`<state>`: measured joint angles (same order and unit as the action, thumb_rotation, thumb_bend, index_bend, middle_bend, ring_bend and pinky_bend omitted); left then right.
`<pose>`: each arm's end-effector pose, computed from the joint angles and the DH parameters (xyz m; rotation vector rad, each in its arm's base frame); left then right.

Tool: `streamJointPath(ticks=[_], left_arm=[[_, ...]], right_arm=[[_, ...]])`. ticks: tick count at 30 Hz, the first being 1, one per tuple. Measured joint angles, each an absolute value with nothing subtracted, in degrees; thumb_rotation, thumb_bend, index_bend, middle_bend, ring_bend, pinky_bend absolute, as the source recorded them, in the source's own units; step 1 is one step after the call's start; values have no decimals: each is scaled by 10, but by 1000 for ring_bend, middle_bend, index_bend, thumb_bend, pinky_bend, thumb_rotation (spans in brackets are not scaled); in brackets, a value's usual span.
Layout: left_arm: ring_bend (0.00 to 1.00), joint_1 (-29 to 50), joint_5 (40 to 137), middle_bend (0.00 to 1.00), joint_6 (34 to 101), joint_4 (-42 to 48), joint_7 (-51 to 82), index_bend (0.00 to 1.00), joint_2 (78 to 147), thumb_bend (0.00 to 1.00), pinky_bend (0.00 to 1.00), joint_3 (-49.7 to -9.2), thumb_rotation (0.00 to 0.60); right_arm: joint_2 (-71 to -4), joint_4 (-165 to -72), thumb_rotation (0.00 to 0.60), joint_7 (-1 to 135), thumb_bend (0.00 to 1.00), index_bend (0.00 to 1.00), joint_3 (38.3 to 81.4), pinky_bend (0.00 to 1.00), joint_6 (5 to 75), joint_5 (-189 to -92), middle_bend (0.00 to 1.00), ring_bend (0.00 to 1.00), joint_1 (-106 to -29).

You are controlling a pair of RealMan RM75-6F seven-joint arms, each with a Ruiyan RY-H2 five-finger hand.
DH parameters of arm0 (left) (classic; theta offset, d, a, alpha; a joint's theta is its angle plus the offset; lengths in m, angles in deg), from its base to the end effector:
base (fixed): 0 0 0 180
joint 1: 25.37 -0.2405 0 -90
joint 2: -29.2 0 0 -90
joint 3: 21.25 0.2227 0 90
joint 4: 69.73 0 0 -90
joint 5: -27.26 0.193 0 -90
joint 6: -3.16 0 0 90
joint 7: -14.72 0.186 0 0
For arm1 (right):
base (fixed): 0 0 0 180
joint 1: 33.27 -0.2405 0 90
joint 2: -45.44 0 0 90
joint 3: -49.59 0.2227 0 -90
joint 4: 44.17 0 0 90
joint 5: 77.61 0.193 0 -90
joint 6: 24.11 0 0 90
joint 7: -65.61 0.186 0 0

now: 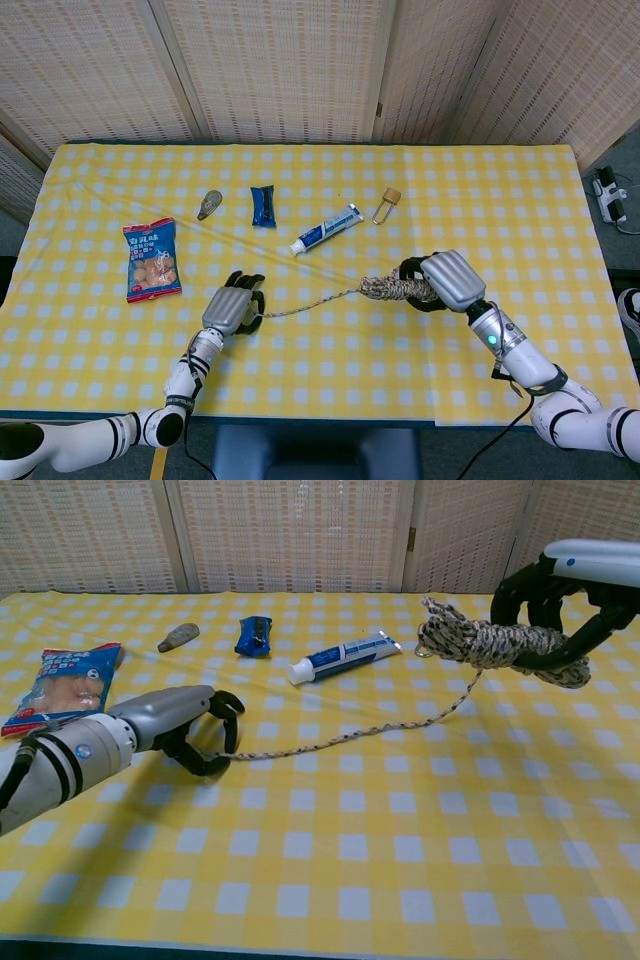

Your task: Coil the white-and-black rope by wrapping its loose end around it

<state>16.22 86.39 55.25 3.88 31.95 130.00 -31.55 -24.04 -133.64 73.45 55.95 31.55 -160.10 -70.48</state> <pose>-0.1311 0.3474 -0.0733 -1.8185 -1.1538 -0.8756 -0.1496 -0.3450 0.0652 1.8993 -1.0065 1.0460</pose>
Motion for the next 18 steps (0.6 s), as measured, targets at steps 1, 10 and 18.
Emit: streamJointPath(ticks=[1, 10, 18], left_arm=[[153, 162, 864, 166, 553, 39, 319, 581, 1300, 454, 0, -315, 600], [169, 157, 872, 187, 555, 52, 291, 621, 1288, 542, 0, -320, 600], [182, 133, 902, 204, 573, 122, 208, 627, 1210, 544, 0, -339, 600]], right_arm=[[-240, -1336, 600, 734, 486, 644, 559, 536, 316, -1601, 558, 595, -705], [-240, -1338, 600, 742, 486, 647, 558, 535, 322, -1605, 561, 602, -701], [-234, -1350, 600, 783, 504, 685, 556, 566, 348, -1635, 600, 630, -693]])
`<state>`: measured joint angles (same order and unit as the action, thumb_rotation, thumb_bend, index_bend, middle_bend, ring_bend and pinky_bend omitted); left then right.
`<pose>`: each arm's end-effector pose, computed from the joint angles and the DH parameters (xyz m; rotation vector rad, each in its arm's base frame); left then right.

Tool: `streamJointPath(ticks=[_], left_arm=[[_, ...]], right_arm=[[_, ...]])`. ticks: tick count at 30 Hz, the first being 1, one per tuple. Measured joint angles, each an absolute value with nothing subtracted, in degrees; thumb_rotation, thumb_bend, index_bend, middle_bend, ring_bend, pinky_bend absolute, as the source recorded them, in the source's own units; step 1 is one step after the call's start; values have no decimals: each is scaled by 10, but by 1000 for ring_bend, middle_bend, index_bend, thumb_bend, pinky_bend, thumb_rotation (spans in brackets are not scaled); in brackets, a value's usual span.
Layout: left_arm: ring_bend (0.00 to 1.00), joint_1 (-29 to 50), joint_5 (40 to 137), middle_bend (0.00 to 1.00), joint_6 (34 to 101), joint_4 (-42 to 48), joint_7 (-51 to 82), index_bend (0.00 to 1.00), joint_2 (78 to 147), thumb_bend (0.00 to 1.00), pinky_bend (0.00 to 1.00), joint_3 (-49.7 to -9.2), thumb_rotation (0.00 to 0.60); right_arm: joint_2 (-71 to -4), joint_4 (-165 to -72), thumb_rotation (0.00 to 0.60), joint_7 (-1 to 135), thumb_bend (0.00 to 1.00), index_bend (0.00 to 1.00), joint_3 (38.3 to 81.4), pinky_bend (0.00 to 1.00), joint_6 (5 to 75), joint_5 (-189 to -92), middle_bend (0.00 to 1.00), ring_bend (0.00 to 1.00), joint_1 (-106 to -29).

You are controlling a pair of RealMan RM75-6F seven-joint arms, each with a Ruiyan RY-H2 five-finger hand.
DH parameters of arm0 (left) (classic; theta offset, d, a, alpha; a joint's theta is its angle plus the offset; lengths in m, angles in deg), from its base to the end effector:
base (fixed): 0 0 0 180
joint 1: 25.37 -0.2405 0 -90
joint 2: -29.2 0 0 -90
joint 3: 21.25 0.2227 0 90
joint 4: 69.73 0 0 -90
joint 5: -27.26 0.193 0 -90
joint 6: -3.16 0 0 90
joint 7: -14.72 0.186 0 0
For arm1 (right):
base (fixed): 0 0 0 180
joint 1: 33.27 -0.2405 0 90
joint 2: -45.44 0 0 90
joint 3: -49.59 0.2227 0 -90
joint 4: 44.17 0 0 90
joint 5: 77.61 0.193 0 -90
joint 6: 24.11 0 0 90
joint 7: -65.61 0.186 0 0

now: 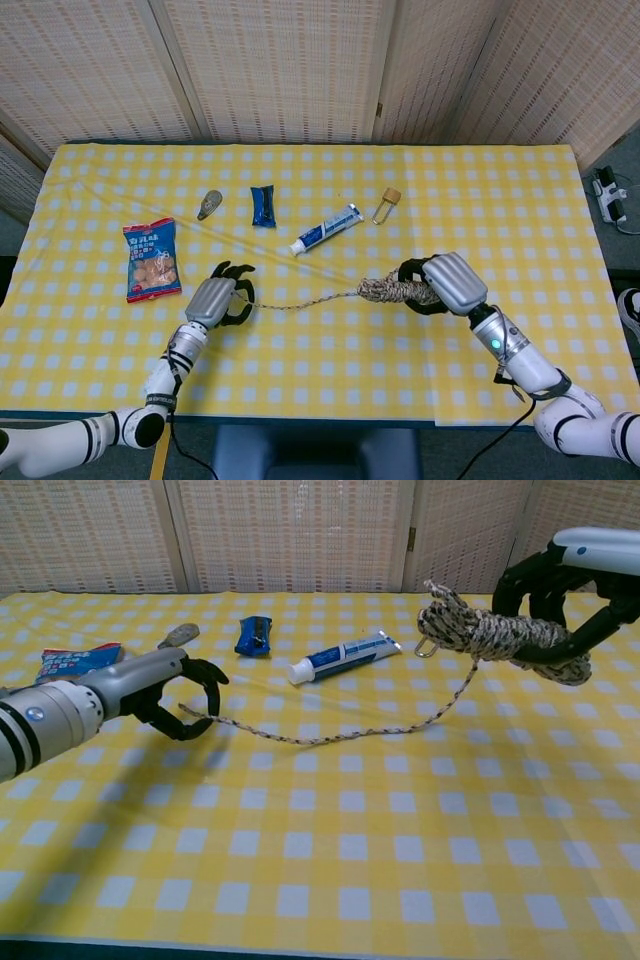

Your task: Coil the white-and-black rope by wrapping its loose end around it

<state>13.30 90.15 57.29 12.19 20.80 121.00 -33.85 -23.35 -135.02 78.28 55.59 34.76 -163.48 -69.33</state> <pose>-0.1325 0.3546 -0.0229 -1.6942 -1.2676 -1.0541 -0.1418 -0.3360 0.0709 1.8892 -1.0432 1.1468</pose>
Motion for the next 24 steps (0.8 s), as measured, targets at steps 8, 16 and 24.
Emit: streamJointPath(ticks=[8, 16, 24], left_arm=[[186, 104, 918, 211, 595, 196, 134, 629, 1080, 544, 0, -374, 600], [188, 91, 897, 215, 581, 264, 64, 630, 967, 545, 0, -422, 600], [194, 108, 878, 225, 568, 327, 58, 629, 933, 545, 0, -446, 600]], right_arm=[[-240, -1381, 600, 837, 512, 710, 549, 592, 355, -1690, 624, 668, -710], [-287, -1405, 600, 834, 516, 744, 556, 624, 301, -1678, 647, 689, -750], [-362, -1418, 600, 805, 544, 761, 578, 639, 248, -1594, 660, 701, -784]])
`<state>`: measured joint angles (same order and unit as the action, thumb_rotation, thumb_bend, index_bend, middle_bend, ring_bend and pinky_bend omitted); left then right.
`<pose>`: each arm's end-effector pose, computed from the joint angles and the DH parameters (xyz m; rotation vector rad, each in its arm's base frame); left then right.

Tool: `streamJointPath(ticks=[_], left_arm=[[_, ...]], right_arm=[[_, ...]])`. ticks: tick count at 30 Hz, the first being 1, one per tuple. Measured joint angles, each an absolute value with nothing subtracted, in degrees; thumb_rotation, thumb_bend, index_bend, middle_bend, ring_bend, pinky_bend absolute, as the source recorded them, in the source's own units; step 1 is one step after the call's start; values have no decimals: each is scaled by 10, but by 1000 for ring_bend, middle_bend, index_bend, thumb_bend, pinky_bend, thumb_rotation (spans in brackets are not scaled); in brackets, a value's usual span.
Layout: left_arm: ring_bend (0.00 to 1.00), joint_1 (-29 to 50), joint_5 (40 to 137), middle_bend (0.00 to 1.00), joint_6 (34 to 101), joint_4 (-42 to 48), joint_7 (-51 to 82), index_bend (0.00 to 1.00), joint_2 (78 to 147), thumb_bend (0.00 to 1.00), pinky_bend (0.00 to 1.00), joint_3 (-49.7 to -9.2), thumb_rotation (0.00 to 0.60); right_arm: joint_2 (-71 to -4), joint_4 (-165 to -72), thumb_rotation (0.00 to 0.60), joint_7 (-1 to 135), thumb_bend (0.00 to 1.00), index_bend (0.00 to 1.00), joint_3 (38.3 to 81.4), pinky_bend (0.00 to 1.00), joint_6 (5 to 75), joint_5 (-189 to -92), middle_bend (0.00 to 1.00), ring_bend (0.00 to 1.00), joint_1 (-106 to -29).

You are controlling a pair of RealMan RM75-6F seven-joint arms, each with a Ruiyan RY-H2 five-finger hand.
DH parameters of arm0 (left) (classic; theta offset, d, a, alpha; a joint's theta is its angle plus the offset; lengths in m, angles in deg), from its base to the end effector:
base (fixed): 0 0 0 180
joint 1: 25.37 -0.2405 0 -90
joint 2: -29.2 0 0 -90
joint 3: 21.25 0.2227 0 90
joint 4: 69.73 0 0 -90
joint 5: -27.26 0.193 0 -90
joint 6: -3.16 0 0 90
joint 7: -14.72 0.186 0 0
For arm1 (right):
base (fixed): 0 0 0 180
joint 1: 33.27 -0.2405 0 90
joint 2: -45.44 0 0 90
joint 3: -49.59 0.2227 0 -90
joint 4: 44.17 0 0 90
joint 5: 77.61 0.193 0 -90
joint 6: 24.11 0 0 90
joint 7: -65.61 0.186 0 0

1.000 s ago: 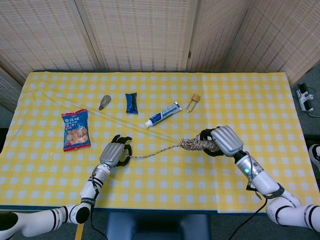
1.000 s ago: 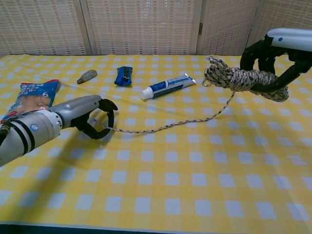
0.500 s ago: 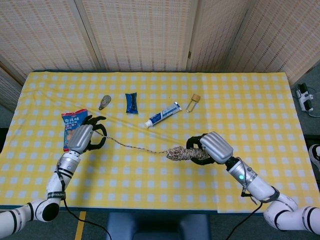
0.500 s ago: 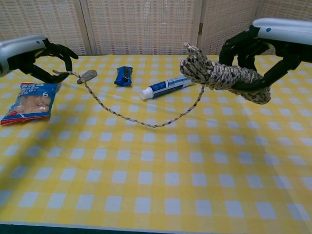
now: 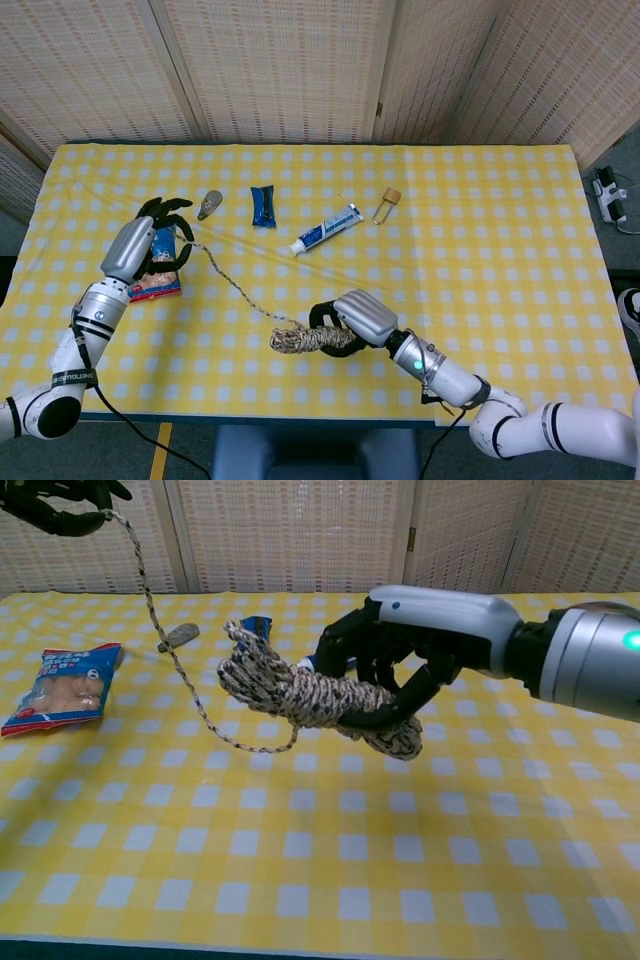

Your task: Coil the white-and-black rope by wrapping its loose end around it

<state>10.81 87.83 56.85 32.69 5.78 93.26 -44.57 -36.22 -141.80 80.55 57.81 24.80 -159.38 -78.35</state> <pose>-0.1058 0.3788 0.1298 -1.4825 -1.3096 -1.3445 -0.0410 -0.2994 -0.0193 2.1044 -1.3962 1.3048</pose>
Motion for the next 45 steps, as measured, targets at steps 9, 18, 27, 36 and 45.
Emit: streamJointPath(ticks=[9, 18, 27, 36, 45], left_arm=[[194, 125, 894, 225, 572, 401, 58, 629, 920, 545, 0, -452, 600], [194, 129, 961, 225, 577, 452, 40, 629, 919, 545, 0, -433, 600], [194, 123, 1016, 225, 601, 477, 38, 629, 924, 545, 0, -404, 600], [194, 84, 1080, 225, 644, 469, 3, 630, 914, 545, 0, -360, 600], [194, 49, 1096, 225, 674, 395, -53, 633, 922, 545, 0, -322, 600]], right_arm=[[-442, -1421, 600, 757, 551, 783, 615, 647, 228, -1442, 668, 707, -808], [-526, -1402, 600, 702, 551, 784, 656, 649, 238, -1307, 668, 710, -838], [-589, -1369, 600, 689, 551, 791, 704, 651, 292, -1243, 674, 714, -850], [-635, -1326, 600, 744, 553, 802, 753, 656, 371, -1254, 682, 732, -824], [-604, -1337, 600, 856, 560, 811, 781, 661, 371, -1306, 689, 741, -772]])
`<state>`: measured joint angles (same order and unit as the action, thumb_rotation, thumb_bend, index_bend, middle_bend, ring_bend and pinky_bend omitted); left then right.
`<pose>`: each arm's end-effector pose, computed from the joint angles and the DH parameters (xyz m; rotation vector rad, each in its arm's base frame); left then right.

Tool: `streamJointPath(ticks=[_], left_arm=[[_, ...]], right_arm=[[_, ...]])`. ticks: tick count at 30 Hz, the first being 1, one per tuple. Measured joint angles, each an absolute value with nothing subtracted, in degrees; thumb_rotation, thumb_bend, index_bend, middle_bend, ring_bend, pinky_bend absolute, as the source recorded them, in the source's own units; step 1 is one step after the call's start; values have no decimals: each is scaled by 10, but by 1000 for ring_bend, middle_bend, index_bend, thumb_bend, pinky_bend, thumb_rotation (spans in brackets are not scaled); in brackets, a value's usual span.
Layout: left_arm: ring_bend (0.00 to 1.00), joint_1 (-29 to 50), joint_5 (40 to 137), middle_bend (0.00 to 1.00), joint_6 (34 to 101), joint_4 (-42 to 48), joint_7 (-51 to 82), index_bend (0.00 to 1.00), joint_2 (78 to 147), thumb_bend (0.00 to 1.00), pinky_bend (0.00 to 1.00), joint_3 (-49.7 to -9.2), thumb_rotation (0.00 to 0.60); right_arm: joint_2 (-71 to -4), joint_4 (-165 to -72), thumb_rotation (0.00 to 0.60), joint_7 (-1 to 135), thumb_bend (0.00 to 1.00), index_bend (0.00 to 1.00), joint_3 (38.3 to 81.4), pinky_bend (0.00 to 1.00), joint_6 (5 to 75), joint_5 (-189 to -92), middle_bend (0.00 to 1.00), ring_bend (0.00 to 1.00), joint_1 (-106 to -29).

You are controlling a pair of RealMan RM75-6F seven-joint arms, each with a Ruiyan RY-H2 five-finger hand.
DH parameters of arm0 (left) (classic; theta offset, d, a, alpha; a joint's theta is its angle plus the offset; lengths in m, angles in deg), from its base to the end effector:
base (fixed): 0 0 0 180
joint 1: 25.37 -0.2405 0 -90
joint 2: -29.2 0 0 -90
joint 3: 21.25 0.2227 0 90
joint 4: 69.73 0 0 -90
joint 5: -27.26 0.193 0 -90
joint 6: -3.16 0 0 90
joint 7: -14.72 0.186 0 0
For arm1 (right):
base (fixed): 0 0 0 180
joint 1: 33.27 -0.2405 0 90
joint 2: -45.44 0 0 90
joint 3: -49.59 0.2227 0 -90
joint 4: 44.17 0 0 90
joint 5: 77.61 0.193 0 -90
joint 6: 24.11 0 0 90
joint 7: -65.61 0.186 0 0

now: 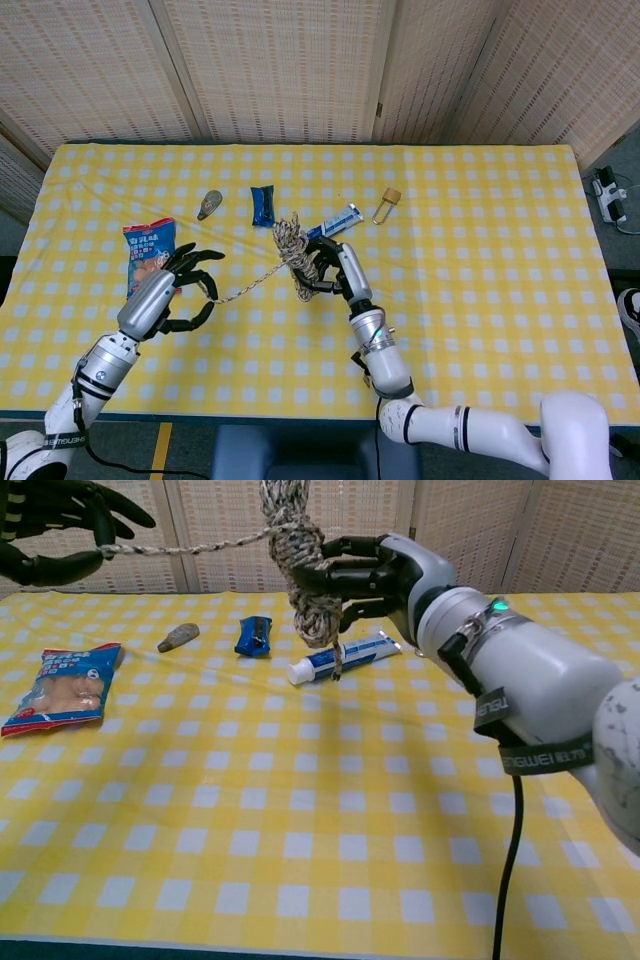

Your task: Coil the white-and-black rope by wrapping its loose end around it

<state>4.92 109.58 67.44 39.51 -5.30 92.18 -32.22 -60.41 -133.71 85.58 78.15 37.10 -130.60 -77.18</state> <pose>-0.1004 0.3060 0.1060 -1.6530 -1.3519 -1.4762 -0.0147 -0.3599 -0.0260 1.0218 -2.0187 1.7505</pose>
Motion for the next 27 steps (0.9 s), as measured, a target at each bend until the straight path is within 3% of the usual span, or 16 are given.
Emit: streamJointPath(ticks=[8, 18, 27], left_arm=[[194, 43, 1042, 225, 647, 310, -76, 634, 946, 545, 0, -308, 600], [194, 62, 931, 225, 559, 198, -76, 634, 982, 545, 0, -316, 600], [192, 96, 889, 225, 514, 164, -27, 634, 997, 546, 0, -332, 600]], right_arm=[[-519, -1395, 600, 954, 566, 815, 786, 664, 322, -1355, 692, 743, -721], [-432, -1430, 600, 1069, 566, 815, 777, 664, 272, -1432, 692, 740, -679], [-375, -1442, 600, 1214, 567, 815, 742, 665, 237, -1574, 692, 740, -667]])
